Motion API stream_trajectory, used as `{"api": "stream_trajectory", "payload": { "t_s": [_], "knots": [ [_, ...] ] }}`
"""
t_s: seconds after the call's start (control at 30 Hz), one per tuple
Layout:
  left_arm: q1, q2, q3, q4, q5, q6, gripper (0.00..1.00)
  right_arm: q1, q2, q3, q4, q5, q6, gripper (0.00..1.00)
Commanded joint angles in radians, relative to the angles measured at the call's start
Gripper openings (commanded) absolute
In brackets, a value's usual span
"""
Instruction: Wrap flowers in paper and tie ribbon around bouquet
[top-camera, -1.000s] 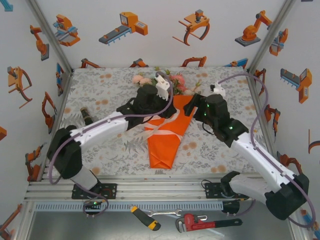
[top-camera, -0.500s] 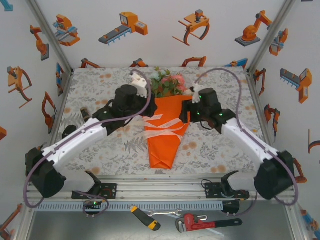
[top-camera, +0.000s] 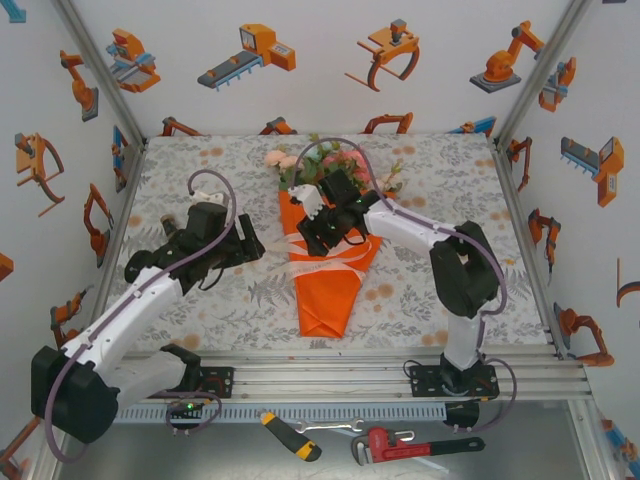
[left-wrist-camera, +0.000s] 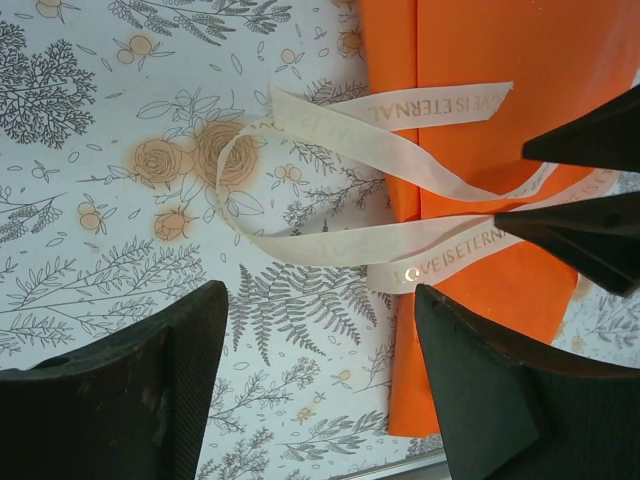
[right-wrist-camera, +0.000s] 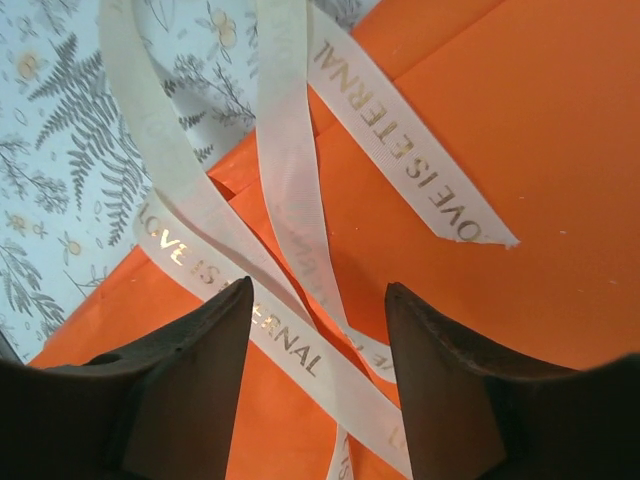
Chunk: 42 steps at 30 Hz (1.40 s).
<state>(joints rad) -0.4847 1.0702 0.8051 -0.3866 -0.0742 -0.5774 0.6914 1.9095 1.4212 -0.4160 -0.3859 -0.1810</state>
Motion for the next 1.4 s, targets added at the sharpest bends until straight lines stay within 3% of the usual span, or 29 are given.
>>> {"api": "stream_trajectory", "payload": {
  "t_s": [0.0,0.2,0.47,0.63,0.73,0.83,0.9,1.0,1.13,1.27,1.37],
  "knots": [
    [0.006,-0.001,0.022,-0.021,0.014,-0.013,0.70,0.002,0.019,0.045,-0.074,-0.031,-0.031,0.51],
    [0.009,0.026,0.029,-0.004,0.024,-0.009,0.72,0.001,0.035,0.045,-0.090,-0.014,-0.034,0.39],
    [0.009,0.019,0.031,-0.006,0.013,0.005,0.75,-0.004,0.029,0.080,-0.107,0.031,-0.030,0.00],
    [0.009,0.019,0.038,-0.010,0.021,0.043,0.77,-0.026,-0.093,0.045,-0.043,-0.045,0.040,0.00],
    [0.006,0.016,0.033,0.036,0.096,0.088,0.77,-0.067,-0.197,-0.023,0.090,-0.031,0.185,0.00],
    [-0.033,0.033,0.032,0.137,0.193,0.162,0.73,-0.136,-0.310,-0.131,0.277,0.089,0.435,0.00],
    [-0.104,0.062,0.038,0.195,0.164,0.246,0.67,-0.190,-0.375,-0.214,0.390,0.206,0.657,0.00],
    [-0.200,0.134,0.073,0.240,0.150,0.384,0.62,-0.245,-0.423,-0.278,0.463,0.286,0.864,0.00],
    [-0.283,0.245,0.117,0.295,0.201,0.506,0.61,-0.304,-0.435,-0.267,0.450,0.362,1.043,0.00],
    [-0.350,0.353,0.153,0.375,0.289,0.614,0.61,-0.350,-0.420,-0.199,0.428,0.412,1.094,0.00],
    [-0.397,0.424,0.189,0.409,0.279,0.695,0.61,-0.384,-0.398,-0.149,0.411,0.422,1.149,0.00]
  ]
}}
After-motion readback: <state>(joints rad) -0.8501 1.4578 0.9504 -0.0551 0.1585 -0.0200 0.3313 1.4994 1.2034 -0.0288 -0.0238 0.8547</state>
